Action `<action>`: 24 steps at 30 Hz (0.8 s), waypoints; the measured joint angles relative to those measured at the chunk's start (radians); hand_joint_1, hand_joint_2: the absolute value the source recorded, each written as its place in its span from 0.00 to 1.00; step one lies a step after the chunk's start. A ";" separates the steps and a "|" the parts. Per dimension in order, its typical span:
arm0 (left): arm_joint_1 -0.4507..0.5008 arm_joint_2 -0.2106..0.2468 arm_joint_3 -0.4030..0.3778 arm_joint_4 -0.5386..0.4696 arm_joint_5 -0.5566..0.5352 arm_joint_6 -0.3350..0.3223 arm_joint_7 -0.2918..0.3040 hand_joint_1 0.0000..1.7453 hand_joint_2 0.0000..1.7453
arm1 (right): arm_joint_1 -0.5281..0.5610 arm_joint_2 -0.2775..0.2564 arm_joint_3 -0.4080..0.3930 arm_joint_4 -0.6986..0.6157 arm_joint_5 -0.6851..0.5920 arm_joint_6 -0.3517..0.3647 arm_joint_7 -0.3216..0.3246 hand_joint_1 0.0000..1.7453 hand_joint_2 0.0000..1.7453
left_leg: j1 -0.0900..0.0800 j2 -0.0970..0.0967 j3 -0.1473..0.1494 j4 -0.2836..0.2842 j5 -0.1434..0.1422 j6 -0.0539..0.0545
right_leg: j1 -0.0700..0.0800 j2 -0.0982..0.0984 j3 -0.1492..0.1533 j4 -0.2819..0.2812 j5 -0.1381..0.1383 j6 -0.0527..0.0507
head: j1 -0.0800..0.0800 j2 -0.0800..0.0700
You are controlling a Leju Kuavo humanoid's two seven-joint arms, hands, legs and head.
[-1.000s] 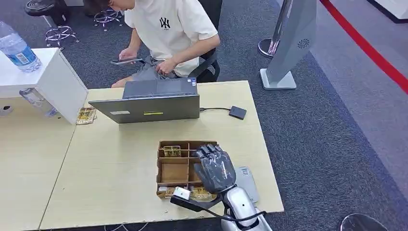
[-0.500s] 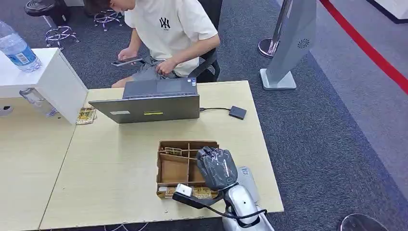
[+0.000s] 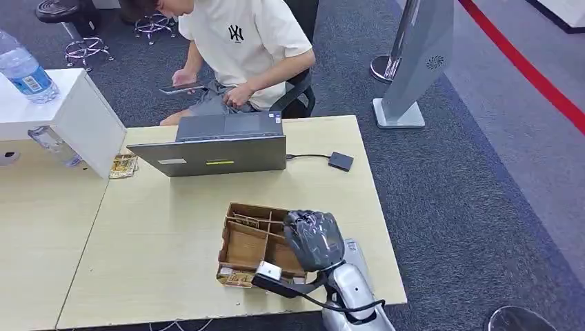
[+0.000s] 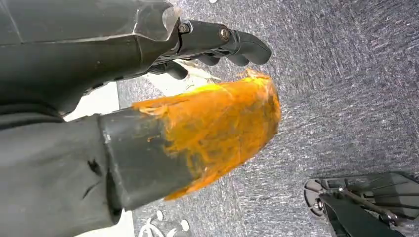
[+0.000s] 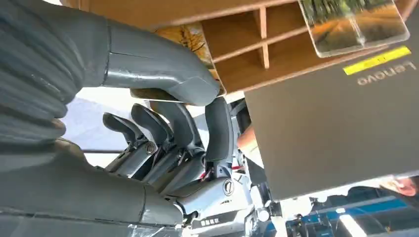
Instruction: Pass the card to the sensor for recognition and then transmit it.
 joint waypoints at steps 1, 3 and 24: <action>0.000 0.000 0.001 0.000 0.002 0.000 0.000 0.00 0.00 | 0.006 0.003 -0.005 -0.015 -0.025 0.000 -0.020 0.96 1.00 | 0.000 0.000 0.000 0.000 0.000 0.000 | 0.000 0.000 0.000 0.000 0.000 0.000 | 0.000 0.000; 0.000 0.000 0.005 0.000 0.007 0.001 0.000 0.00 0.00 | 0.012 0.008 -0.011 -0.041 -0.070 0.000 -0.045 0.95 1.00 | 0.000 0.000 0.000 0.000 0.000 0.000 | 0.000 0.000 0.000 0.000 0.000 0.000 | 0.000 0.000; 0.001 -0.001 0.029 0.000 0.027 0.008 -0.018 0.00 0.00 | 0.107 -0.028 0.041 -0.430 -0.385 0.001 -0.042 1.00 1.00 | 0.000 0.000 0.000 0.000 0.000 0.000 | 0.000 0.000 0.000 0.000 0.000 0.000 | 0.000 0.000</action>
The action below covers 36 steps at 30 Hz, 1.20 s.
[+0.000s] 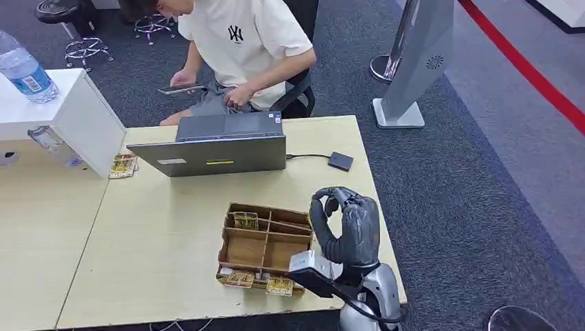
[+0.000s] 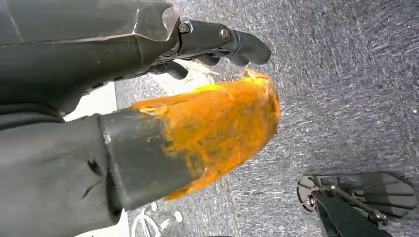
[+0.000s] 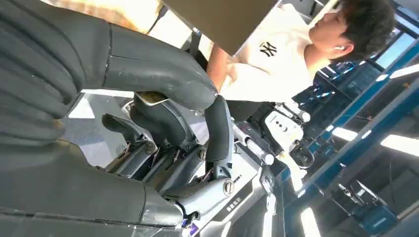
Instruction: Pass the card to the sensor for recognition and then transmit it.
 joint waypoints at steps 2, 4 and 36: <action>0.000 0.000 0.002 0.000 0.000 0.000 0.000 0.00 0.00 | 0.000 -0.008 0.008 -0.010 -0.012 0.000 0.005 1.00 1.00 | 0.000 0.000 0.000 0.000 0.000 0.000 | 0.000 0.000 0.000 0.000 0.000 0.000 | 0.000 0.000; 0.000 0.000 0.003 0.000 0.000 0.000 -0.001 0.00 0.00 | 0.000 -0.012 0.014 -0.014 -0.016 0.000 0.005 1.00 1.00 | 0.000 0.000 0.000 0.000 0.000 0.000 | 0.000 0.000 0.000 0.000 0.000 0.000 | 0.000 0.000; -0.001 -0.005 0.013 0.000 -0.004 0.002 -0.003 0.00 0.00 | -0.051 -0.060 0.103 0.013 -0.013 0.006 0.064 0.35 1.00 | 0.000 0.000 0.000 0.000 0.000 0.000 | 0.000 0.000 0.000 0.000 0.000 0.000 | 0.000 0.000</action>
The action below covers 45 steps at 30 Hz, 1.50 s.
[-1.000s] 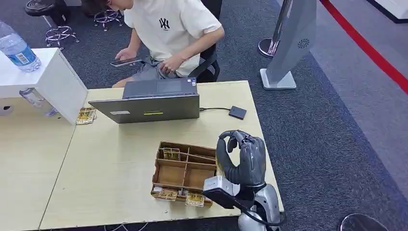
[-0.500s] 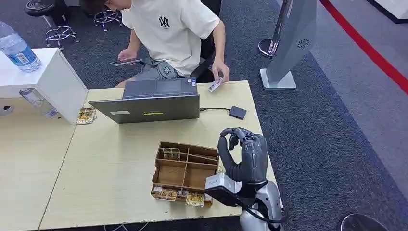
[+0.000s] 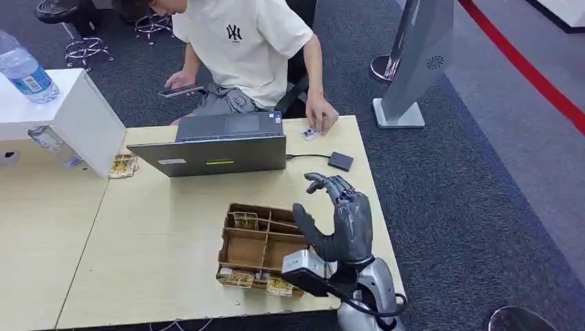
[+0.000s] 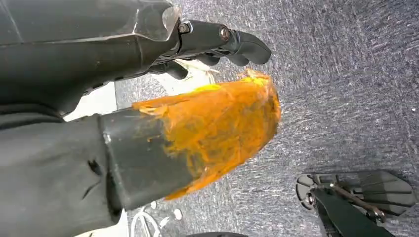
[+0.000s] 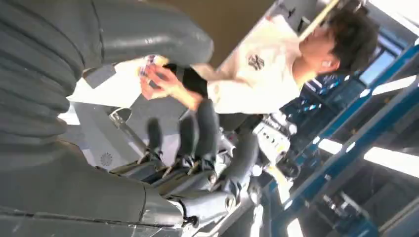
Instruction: Pass the card to the sensor for recognition and then transmit it.
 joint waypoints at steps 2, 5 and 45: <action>0.000 0.000 0.001 0.000 0.003 0.001 0.000 0.00 0.00 | 0.002 -0.003 0.035 0.013 0.013 0.002 0.005 0.49 1.00 | 0.000 0.000 0.000 0.000 0.000 0.000 | 0.000 0.000 0.000 0.000 0.000 0.000 | 0.000 0.000; 0.000 0.000 0.005 0.000 0.009 0.003 0.000 0.00 0.00 | 0.008 -0.009 0.087 0.032 0.029 0.011 0.014 0.55 1.00 | 0.000 0.000 0.000 0.000 0.000 0.000 | 0.000 0.000 0.000 0.000 0.000 0.000 | 0.000 0.000; -0.001 -0.001 0.083 0.000 0.061 0.030 0.000 0.00 0.00 | 0.078 -0.203 0.301 0.119 0.074 0.026 0.188 0.60 1.00 | 0.000 0.001 0.000 0.000 0.000 0.000 | 0.000 0.001 -0.001 0.000 0.000 0.000 | 0.000 0.000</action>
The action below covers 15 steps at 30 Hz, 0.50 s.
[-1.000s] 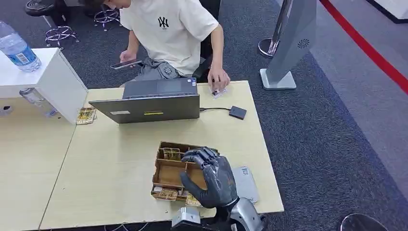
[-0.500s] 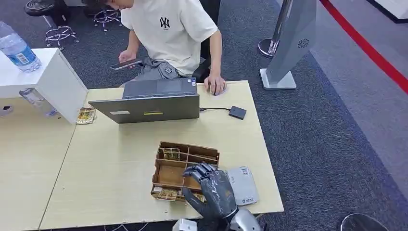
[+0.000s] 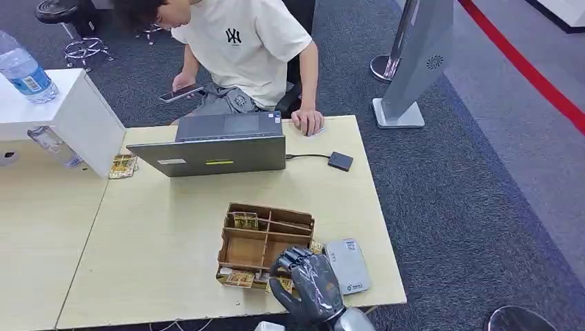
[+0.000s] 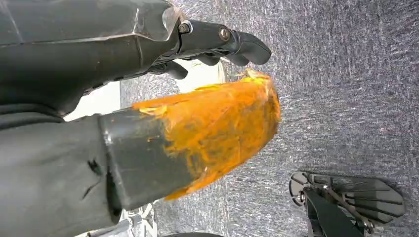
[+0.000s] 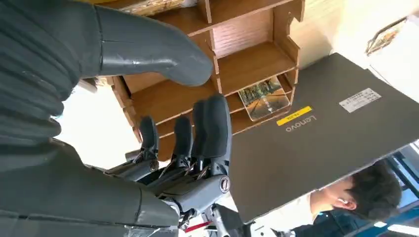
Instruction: Pass the card to the sensor for recognition and then transmit it.
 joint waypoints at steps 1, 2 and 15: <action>0.000 0.000 0.002 0.000 0.001 0.000 0.000 0.00 0.00 | -0.001 -0.003 0.003 -0.007 -0.002 0.000 0.002 0.60 1.00 | 0.000 0.000 0.000 0.000 0.000 0.000 | 0.000 0.000 0.000 0.000 0.000 0.000 | 0.000 0.000; 0.000 0.000 0.003 0.000 0.002 0.000 0.000 0.00 0.00 | -0.002 -0.006 0.007 -0.014 -0.002 0.001 0.003 0.61 1.00 | 0.000 0.000 0.000 0.000 0.000 0.000 | 0.000 0.000 0.000 0.000 0.000 0.000 | 0.000 0.000; -0.001 0.001 0.006 0.000 0.003 0.002 -0.007 0.00 0.00 | -0.032 -0.037 0.068 -0.034 -0.047 0.029 0.006 0.52 1.00 | 0.000 0.001 0.000 0.000 0.000 0.000 | 0.000 0.000 0.000 0.000 0.000 0.000 | 0.000 0.000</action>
